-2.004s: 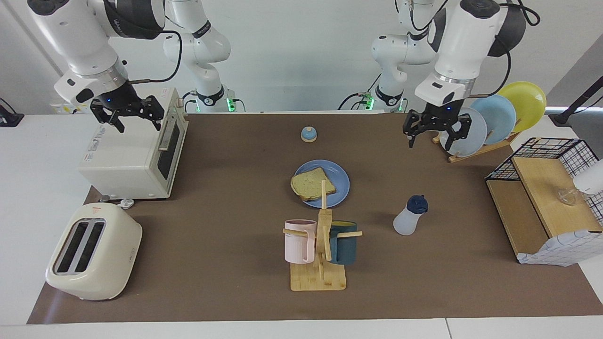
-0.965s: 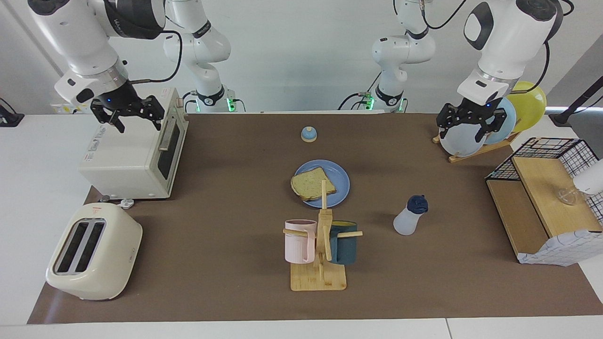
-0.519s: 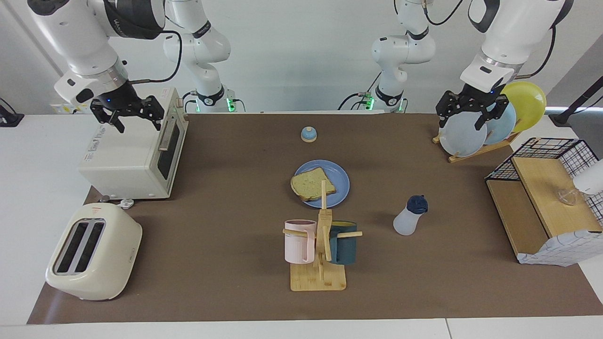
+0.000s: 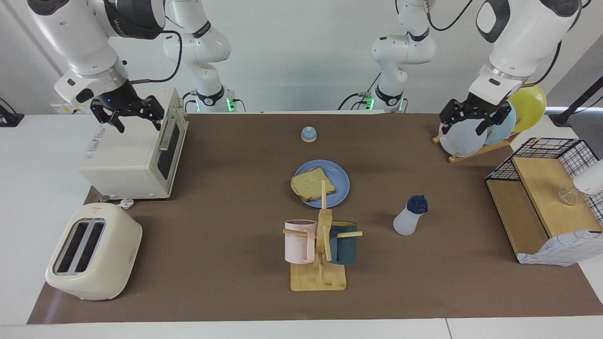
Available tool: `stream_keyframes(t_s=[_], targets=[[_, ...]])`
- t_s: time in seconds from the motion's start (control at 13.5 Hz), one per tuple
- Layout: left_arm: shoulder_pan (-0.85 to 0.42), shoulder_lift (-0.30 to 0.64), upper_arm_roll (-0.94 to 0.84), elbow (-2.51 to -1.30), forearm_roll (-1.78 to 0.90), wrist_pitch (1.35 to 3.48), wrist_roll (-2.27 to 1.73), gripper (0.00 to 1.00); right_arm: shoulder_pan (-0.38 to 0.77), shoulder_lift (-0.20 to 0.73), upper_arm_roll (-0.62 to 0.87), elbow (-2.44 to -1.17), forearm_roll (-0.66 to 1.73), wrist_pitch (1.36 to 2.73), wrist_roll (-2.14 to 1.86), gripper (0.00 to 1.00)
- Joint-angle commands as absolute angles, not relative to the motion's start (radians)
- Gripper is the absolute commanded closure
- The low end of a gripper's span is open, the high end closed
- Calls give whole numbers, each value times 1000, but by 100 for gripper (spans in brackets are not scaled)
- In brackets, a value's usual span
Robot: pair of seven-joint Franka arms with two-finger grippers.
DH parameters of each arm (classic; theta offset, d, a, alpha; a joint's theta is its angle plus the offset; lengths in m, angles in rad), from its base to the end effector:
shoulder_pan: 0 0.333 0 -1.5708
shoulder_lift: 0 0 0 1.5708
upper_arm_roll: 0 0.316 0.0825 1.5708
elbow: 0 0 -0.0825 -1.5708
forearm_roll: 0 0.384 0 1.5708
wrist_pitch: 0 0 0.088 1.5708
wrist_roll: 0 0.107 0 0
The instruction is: Put bread on plate and add seasoning
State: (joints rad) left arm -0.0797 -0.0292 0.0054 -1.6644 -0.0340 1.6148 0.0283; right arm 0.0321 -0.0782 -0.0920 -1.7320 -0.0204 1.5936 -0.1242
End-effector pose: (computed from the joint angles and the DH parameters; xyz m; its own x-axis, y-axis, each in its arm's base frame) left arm 0.5458 -0.0441 0.6002 0.9947 -0.1009 -0.0195 -0.1002 -0.9944 0.0346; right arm 0.5274 -0.0355 0.5926 0.9959 0.0655 -0.0617 0.0660 -0.9978 0.0055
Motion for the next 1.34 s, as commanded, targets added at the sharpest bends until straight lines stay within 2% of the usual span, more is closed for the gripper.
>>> stream_keyframes(t_s=[0.0,0.22,1.26], targets=[[-43,-14,-8,-1628,-57,1566,14,0,21,-80,-86,-1732,-17,1583,-112,0],[-46,-9,-14,-1599,-48,1549,6,0,21,-80,-86,-1732,-17,1583,-112,0],[-57,-14,-20,-1600,-25,1522,-51,0,21,-80,-86,-1732,-17,1583,-112,0]])
